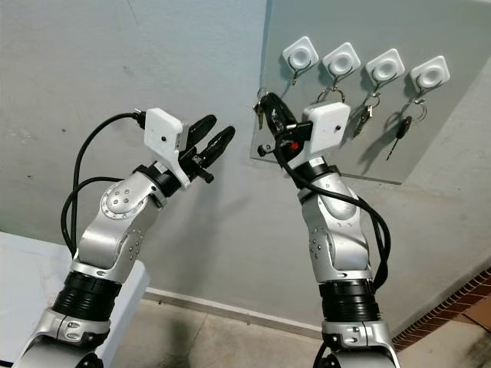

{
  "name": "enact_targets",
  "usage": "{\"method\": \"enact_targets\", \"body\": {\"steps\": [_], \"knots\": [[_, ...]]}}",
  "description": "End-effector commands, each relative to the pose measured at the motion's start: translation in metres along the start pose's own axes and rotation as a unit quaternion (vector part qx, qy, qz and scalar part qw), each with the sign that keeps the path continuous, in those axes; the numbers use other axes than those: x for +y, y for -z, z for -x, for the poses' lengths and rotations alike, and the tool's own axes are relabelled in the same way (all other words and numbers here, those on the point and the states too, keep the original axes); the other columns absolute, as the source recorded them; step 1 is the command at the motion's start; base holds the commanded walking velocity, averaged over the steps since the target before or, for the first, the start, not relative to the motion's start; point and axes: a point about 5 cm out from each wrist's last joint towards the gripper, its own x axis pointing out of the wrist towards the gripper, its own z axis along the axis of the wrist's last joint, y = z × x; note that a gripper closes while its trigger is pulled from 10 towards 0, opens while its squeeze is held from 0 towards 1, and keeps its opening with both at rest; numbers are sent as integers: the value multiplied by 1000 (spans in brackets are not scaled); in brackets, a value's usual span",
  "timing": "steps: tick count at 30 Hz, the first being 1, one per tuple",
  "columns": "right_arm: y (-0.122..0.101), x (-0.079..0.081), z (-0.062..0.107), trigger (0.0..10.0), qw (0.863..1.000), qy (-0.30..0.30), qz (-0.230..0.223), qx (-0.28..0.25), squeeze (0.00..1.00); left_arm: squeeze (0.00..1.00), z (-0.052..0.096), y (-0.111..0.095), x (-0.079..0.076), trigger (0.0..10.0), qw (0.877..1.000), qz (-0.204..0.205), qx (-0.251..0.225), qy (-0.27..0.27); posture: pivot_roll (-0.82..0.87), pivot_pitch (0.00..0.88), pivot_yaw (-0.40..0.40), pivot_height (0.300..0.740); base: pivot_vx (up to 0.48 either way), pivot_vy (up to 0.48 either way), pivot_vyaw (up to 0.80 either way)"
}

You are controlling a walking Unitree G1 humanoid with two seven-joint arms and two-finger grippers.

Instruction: Hang keys on a hook

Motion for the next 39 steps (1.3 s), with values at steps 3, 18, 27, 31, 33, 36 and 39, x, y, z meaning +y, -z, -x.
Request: {"method": "enact_targets", "body": {"steps": [3,18,27,31,33,36,39], "knots": [[-17,-4,-3,10000,999,2,-1,-35,0,0,-4,-14,-1,10000,1000,-16,-20,15,73,0,-29,740,0,0,0],[-16,-17,8,10000,997,43,-42,-42,0,0,-10,-23,-15,10000,998,-27,-37,53,60,0,-17,740,0,0,0],[-10,-21,4,10000,995,48,-81,-32,0,0,-13,-28,-19,10000,997,-26,-48,62,58,0,-15,740,0,0,0],[-8,-22,2,10000,994,49,-89,-30,0,0,-13,-29,-19,10000,997,-26,-49,61,59,0,-15,740,0,0,0],[-7,-24,-1,10000,993,52,-100,-29,0,0,-13,-31,-19,10000,997,-26,-52,60,62,0,-17,740,0,0,0],[-4,-25,-3,10000,992,53,-108,-25,0,0,-13,-32,-19,10000,997,-26,-53,59,64,0,-19,740,0,0,0],[-2,-26,-5,10000,991,56,-122,-22,0,0,-13,-32,-18,10000,997,-26,-53,55,67,0,-21,740,0,0,0]]}}
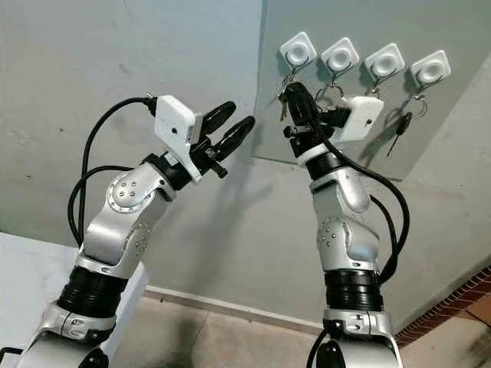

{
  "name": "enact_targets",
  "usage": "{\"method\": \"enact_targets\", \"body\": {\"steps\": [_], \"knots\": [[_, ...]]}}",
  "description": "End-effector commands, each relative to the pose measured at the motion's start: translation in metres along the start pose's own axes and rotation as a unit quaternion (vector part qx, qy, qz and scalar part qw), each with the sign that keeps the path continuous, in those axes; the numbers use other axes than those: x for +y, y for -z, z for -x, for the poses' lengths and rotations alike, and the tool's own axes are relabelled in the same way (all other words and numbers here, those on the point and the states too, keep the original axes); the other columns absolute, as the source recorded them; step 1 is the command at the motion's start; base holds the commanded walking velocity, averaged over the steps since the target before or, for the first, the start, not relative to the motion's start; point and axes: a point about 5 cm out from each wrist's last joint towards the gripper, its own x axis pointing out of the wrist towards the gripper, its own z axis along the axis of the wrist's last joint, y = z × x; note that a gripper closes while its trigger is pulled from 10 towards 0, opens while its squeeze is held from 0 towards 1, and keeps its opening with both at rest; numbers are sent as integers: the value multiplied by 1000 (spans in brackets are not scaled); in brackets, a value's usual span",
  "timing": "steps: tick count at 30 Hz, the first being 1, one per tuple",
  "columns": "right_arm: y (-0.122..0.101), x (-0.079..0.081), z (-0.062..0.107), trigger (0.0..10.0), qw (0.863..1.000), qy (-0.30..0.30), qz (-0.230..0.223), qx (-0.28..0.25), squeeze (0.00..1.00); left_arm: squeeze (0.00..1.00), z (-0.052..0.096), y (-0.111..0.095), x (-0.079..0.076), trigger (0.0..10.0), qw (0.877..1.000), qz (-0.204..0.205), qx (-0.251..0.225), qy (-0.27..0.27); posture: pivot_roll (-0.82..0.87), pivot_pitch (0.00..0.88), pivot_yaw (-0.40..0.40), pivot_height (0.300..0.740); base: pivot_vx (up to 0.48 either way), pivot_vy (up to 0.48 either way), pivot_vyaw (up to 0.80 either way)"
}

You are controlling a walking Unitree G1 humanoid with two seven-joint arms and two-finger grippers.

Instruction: Hang keys on a hook

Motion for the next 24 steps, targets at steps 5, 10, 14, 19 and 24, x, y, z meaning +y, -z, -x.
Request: {"method": "enact_targets", "body": {"steps": [5,10,14,19,24], "knots": [[-4,-3,-6,10000,1000,5,-14,-9,0,0,-2,-8,1,10000,1000,-7,-9,1,69,0,-23,740,0,0,0],[-6,-7,-7,10000,999,13,-26,-19,0,0,-2,-8,1,10000,1000,-7,-8,-1,70,0,-22,740,0,0,0],[-8,-11,-5,10000,998,19,-45,-34,0,0,-3,-8,1,10000,1000,-7,-9,-2,70,0,-21,740,0,0,0],[-8,-13,-3,10000,998,17,-46,-38,0,0,-3,-8,2,10000,1000,-7,-9,-3,70,0,-21,740,0,0,0],[-6,-14,-2,10000,998,15,-51,-36,0,0,-4,-8,1,10000,1000,-7,-8,-2,67,0,-18,740,0,0,0]]}}
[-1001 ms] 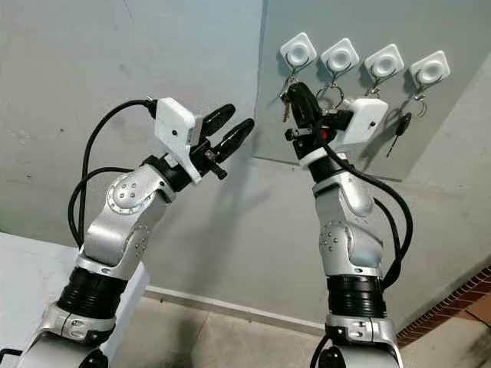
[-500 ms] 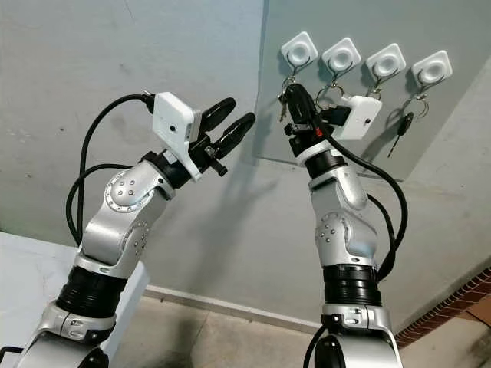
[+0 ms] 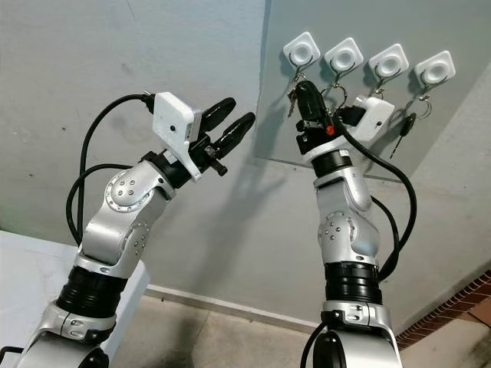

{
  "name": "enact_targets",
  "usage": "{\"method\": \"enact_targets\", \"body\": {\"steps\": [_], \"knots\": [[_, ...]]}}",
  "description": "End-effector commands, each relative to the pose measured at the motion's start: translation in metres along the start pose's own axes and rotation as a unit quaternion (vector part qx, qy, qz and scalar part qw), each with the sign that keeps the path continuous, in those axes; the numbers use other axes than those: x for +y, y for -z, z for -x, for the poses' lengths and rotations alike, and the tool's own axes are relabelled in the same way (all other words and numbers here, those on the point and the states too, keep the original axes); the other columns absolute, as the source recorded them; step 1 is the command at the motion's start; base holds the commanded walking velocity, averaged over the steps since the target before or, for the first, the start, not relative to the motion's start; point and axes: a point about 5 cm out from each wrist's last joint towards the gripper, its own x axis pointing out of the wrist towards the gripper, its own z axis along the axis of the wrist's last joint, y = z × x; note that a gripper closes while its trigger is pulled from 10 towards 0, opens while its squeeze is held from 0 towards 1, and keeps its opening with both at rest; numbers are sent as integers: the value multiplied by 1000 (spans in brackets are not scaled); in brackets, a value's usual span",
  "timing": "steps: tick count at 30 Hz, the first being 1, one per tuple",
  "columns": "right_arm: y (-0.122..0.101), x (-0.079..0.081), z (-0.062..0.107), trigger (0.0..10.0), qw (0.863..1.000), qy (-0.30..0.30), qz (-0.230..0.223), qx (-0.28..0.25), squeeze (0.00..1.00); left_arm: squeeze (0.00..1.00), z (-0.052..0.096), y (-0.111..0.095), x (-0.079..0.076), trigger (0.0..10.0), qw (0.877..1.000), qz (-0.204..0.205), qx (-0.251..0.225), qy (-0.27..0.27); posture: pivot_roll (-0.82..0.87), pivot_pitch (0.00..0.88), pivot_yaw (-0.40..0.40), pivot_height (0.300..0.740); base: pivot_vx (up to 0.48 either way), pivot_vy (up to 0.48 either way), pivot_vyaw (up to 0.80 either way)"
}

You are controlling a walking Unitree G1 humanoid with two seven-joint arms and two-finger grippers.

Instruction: Hang keys on a hook

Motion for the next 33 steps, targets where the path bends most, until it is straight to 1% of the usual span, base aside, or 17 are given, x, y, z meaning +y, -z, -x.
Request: {"method": "enact_targets", "body": {"steps": [1,3,6,9,10,13,15,19,21,24,27,28,29,33], "knots": [[-4,-2,-3,10000,1000,5,-12,-9,0,0,-3,-8,1,10000,1000,-9,-10,1,67,0,-18,740,0,0,0],[-4,-2,-3,10000,1000,7,-15,-8,0,0,-4,-8,1,10000,1000,-8,-10,1,67,0,-18,740,0,0,0],[-3,-4,-4,10000,999,17,-46,-9,0,0,-4,-9,1,10000,1000,-7,-11,1,70,0,-20,740,0,0,0],[-2,-6,-4,10000,998,25,-58,-9,0,0,-4,-9,1,10000,1000,-7,-12,0,71,0,-21,740,0,0,0],[-1,-7,-4,10000,996,32,-77,-11,0,0,-3,-9,1,10000,1000,-8,-12,-1,71,0,-21,740,0,0,0],[1,-8,-4,10000,994,36,-106,-10,0,0,-3,-9,1,10000,1000,-9,-12,-2,71,0,-21,740,0,0,0],[4,-11,-3,10000,989,50,-138,-8,0,0,-3,-10,2,10000,1000,-9,-13,-2,74,0,-20,740,0,0,0],[6,-13,-1,10000,987,55,-148,-4,0,0,-3,-10,2,10000,1000,-9,-13,-3,75,0,-21,740,0,0,0],[8,-13,1,10000,985,55,-162,-4,0,0,-3,-10,2,10000,1000,-8,-13,-3,75,0,-22,740,0,0,0],[16,-11,7,10000,991,42,-129,18,0,0,-3,-10,2,10000,1000,-9,-14,-5,75,0,-22,740,0,0,0],[22,-8,13,10000,992,27,-114,37,0,0,-3,-9,3,10000,1000,-10,-12,-11,78,0,-26,740,0,0,0],[23,-8,14,10000,992,26,-115,39,400,0,-2,-9,3,10000,1000,-11,-11,-12,78,0,-26,740,0,0,0],[24,-8,17,10000,992,26,-118,38,1000,0,-2,-8,3,10000,1000,-11,-10,-13,79,0,-27,740,0,0,0],[28,-9,28,10000,992,31,-114,43,1000,0,0,-5,4,10000,1000,-14,-6,-23,78,0,-26,740,0,0,0]]}}
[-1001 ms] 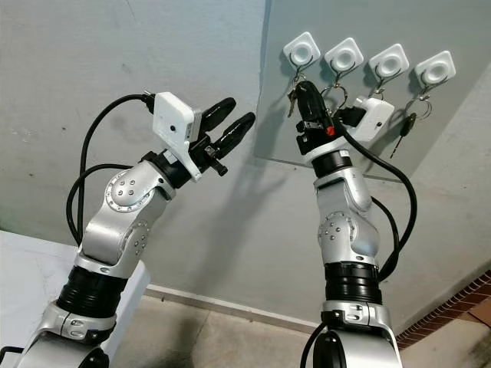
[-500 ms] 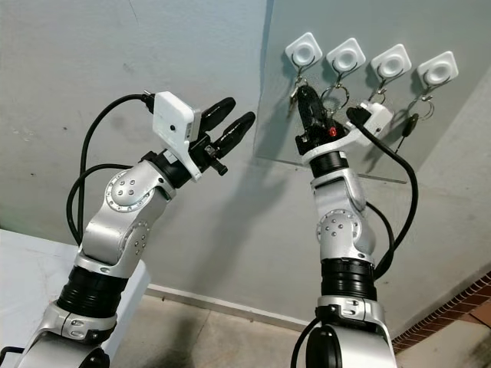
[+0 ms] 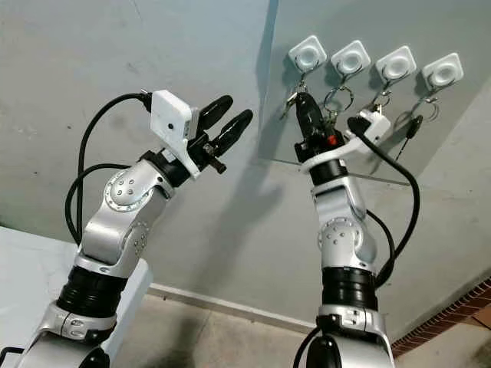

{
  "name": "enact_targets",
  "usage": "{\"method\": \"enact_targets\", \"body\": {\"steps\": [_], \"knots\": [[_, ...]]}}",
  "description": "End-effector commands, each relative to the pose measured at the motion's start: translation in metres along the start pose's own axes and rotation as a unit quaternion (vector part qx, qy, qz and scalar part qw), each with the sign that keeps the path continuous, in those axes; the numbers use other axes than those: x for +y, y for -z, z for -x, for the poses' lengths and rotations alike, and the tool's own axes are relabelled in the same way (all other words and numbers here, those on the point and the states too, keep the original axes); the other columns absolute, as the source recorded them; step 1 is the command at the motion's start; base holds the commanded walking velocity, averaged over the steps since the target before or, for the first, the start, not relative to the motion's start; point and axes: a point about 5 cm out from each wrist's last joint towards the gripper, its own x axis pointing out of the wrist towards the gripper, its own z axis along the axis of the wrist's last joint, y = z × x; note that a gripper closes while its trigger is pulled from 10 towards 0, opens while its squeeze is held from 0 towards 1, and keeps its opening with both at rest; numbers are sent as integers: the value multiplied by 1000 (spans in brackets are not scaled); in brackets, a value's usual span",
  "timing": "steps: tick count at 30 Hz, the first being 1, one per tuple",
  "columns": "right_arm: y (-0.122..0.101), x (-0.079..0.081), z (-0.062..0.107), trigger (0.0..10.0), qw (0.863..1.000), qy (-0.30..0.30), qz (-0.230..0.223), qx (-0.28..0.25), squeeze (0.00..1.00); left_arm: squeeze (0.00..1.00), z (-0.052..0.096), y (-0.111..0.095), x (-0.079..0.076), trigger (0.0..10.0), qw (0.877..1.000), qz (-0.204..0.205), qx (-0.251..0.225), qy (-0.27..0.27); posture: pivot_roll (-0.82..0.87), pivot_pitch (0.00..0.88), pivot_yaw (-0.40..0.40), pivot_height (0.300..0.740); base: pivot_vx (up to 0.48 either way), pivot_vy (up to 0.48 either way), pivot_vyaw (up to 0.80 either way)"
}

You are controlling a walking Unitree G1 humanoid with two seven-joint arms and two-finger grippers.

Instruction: Hang keys on a hook

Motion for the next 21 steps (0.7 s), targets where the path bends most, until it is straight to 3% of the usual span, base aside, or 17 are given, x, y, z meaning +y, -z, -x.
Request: {"method": "enact_targets", "body": {"steps": [1,15,21], "knots": [[10,-7,10,10000,1000,16,-2,22,1000,0,0,-4,2,10000,1000,-10,-4,-6,78,0,-26,740,0,0,0],[26,-13,38,10000,996,20,67,53,1000,0,9,11,1,10000,999,-23,17,-18,74,0,-19,740,0,0,0],[35,-24,58,10000,992,41,90,76,1000,0,19,30,-1,10000,998,-12,48,-30,78,0,-19,740,0,0,0]]}}
